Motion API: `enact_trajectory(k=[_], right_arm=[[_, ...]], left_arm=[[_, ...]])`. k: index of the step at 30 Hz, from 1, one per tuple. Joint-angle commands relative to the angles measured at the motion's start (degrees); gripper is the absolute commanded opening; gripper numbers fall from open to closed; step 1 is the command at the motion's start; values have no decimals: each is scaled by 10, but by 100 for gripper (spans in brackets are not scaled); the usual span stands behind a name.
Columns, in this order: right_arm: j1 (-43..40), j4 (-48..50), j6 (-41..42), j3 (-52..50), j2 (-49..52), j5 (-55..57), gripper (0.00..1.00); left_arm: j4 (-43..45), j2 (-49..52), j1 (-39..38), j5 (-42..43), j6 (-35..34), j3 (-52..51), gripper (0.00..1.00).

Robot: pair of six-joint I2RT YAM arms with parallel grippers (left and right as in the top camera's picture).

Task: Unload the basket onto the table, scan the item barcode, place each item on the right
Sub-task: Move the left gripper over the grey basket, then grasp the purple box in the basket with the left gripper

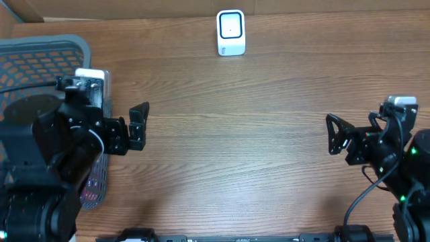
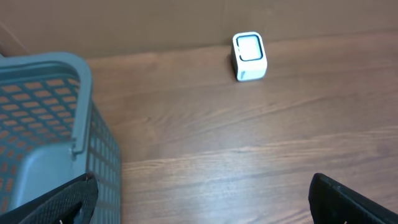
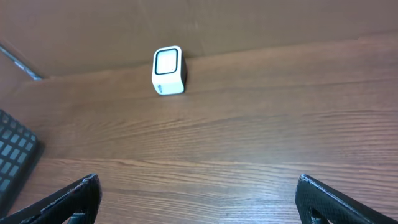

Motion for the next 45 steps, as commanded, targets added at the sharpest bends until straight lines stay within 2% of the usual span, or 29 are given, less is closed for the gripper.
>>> enact_trajectory(k=[1,10,13,15,17,21,26,31,45], right_arm=[[3,3,0,19,12,-35,100],[3,2,-1,19,25,-54,100],[3,2,-1,19,30,-54,100],[3,2,-1,19,34,-54,100],[3,-2,-1,19,41,-54,100],[3,-17,-1,19,55,-54,100],[3,-20,-1,19,80,-54,100],[3,-21,-1,19,104,-54,100],[3,-25,-1,19,147,-54,100]], left_arm=[[0,16,3,30,13,13,100],[-1,51,2,59,14,14,100],[-6,51,6,29,-5,14,99],[-19,52,17,-25,-58,15,100],[-44,52,49,-95,-125,15,100],[-81,52,141,-132,-188,14,100],[-82,53,263,-114,-206,14,100],[-85,65,346,-85,-210,14,100],[-131,182,459,-96,-239,-20,100]])
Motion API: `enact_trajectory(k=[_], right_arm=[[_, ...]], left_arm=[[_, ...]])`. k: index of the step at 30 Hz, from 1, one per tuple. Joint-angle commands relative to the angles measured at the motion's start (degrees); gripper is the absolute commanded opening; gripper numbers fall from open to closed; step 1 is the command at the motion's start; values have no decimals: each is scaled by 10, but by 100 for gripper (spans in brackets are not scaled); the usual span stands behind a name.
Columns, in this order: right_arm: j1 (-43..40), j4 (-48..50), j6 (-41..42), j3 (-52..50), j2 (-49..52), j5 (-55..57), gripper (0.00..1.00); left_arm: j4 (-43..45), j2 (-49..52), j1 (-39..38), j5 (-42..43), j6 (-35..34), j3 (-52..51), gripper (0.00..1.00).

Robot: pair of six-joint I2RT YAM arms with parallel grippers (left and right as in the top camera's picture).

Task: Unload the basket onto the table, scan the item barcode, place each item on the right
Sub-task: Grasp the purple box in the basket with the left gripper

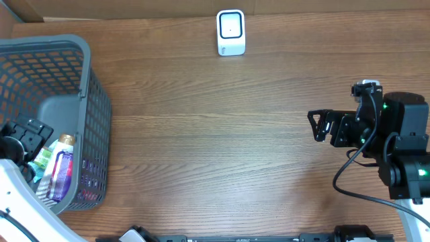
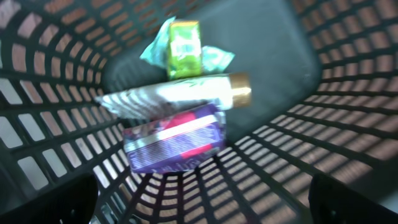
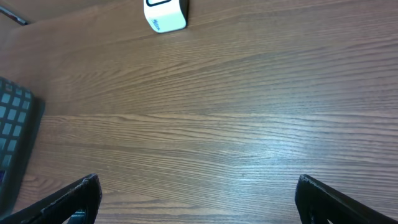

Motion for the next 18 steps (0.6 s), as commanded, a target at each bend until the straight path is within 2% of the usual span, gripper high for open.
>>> enact_trajectory(k=[1,12,18], right_arm=[[3,2,-1,19,5,-4,100],[3,2,-1,19,26,-4,100],[3,2,-1,19,26,-4,100]], left_arm=[[-2,13,17,1,-10,-25,100],[79,18,22,12,7,-195,100],[126,39,31,14,8,-224,100]])
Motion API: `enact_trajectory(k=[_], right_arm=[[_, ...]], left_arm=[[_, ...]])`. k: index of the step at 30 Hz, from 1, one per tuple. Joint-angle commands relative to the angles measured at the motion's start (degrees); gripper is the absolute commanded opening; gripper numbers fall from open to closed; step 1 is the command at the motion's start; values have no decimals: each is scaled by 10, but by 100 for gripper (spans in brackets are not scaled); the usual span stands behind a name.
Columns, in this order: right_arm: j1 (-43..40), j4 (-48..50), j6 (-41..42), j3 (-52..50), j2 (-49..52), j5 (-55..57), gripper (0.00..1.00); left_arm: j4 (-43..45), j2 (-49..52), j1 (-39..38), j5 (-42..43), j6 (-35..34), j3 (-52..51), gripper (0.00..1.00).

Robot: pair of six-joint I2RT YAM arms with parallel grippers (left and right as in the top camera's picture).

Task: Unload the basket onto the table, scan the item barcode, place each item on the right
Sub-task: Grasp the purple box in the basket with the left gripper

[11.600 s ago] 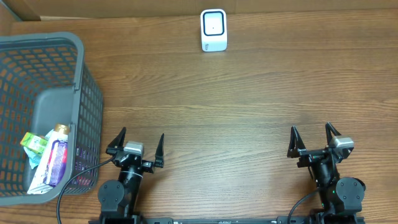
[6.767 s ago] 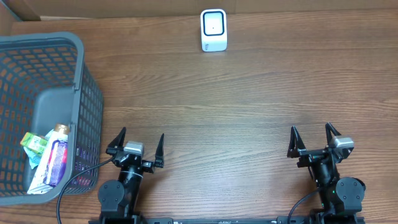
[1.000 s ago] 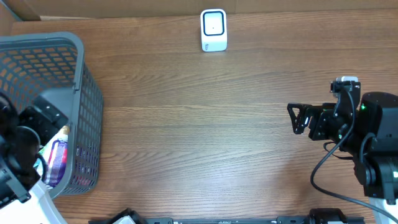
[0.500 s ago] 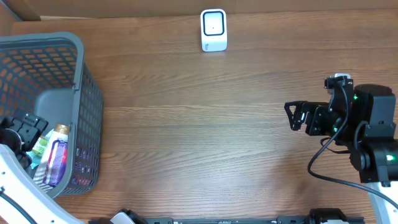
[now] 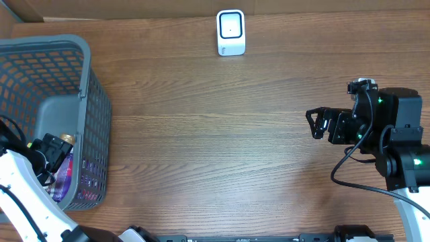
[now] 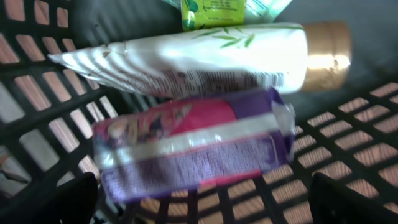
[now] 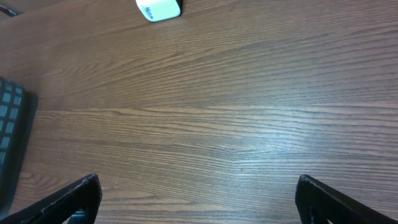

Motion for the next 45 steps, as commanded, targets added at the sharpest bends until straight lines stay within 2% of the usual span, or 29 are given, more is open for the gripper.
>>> enact_trajectory(k=[1,3,9,14,19,21,23,27,28,36,45], right_arm=[[3,3,-1,19,-1,-3,100],[3,3,-1,19,-1,-3,100],[3,3,-1,19,-1,-3,100],[3,5,-1,19,-1,-3,100],[3,5,-1,19,-1,-3,100],[3,5,-1,19,-1,-3,100],[3,5,-1,19,-1,-3,100],[3,5,-1,19,-1,-3,100],[3,5,-1,19,-1,-3,100],[3,7,0,19,0,-3,100],[3,10,-1,19,0,-3,100]], left_arm=[[21,17,2,5,12,-5,100],[35,25,-1,5,21,-5,100],[47,62,-5,10,85,-6,86],[37,97,-5,86,148,-17,82],[33,130,-5,93,153,-18,75],[30,141,-5,92,153,-18,66],[27,147,-5,93,153,-18,52],[25,150,-5,93,149,-18,8],[25,150,-5,93,145,-18,4],[-2,149,-5,95,140,28,4],[-137,146,-5,94,140,279,4]])
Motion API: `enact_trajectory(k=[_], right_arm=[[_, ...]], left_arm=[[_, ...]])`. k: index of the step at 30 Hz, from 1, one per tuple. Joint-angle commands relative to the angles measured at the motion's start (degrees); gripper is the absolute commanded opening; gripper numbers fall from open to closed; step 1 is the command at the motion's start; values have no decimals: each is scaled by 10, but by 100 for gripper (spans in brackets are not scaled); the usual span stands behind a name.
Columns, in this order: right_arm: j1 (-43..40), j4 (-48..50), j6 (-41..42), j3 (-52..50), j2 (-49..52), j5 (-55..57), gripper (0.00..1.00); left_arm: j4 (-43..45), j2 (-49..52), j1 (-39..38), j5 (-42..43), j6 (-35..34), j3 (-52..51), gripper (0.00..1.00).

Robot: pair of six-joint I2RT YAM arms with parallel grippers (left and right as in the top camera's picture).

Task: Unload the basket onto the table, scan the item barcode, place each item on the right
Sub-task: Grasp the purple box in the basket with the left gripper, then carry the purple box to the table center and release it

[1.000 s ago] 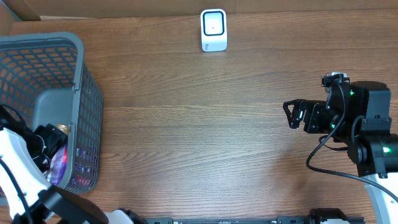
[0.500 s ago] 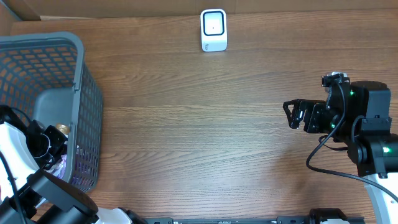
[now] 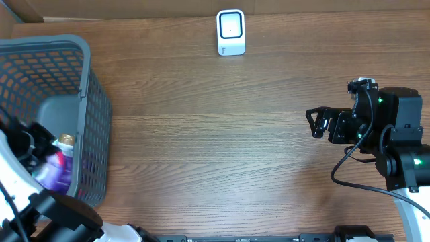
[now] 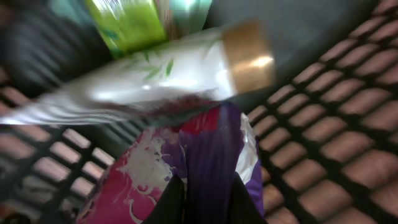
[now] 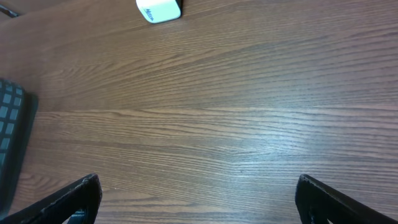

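Inside the grey basket (image 3: 84,81), my left gripper (image 4: 205,202) is shut on a purple and pink packet (image 4: 208,149); its dark fingers (image 4: 169,199) pinch the packet's purple edge. From overhead the packet (image 3: 52,168) shows at the basket's near end, below the left gripper (image 3: 30,144). A white tube with a gold cap (image 4: 186,74) and a green packet (image 4: 127,22) lie beside it. The white scanner (image 3: 230,31) stands at the table's far edge and also appears in the right wrist view (image 5: 158,10). My right gripper (image 3: 321,123) hangs open over bare wood at the right.
The basket's mesh walls (image 4: 323,93) close in around the left gripper. A cardboard wall runs behind the scanner. The basket's corner (image 5: 11,124) shows at the left of the right wrist view. Wooden tabletop (image 3: 222,134) lies between the basket and the right arm.
My left gripper, which stood open just above the purple packet, is now shut on its edge, and the packet sits tilted. The right arm has not moved.
My left gripper first hung open over the table beside the basket, and the right one near the right edge. Then the left was open inside the basket above the items, then closer over the purple packet, and now grips it. The right arm shifted slightly left and stayed open.
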Motion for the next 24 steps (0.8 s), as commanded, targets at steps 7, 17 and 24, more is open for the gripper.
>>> enact_trajectory(k=[7,17,24], right_arm=[[3,10,0,19,0,-4,100],[3,11,0,19,0,-3,100],[3,11,0,19,1,-3,100]], left_arm=[[-107,-24,-8,44,2,290,4],[-84,-165,-159,155,43,383,4],[-100,-195,-352,153,-11,371,4]])
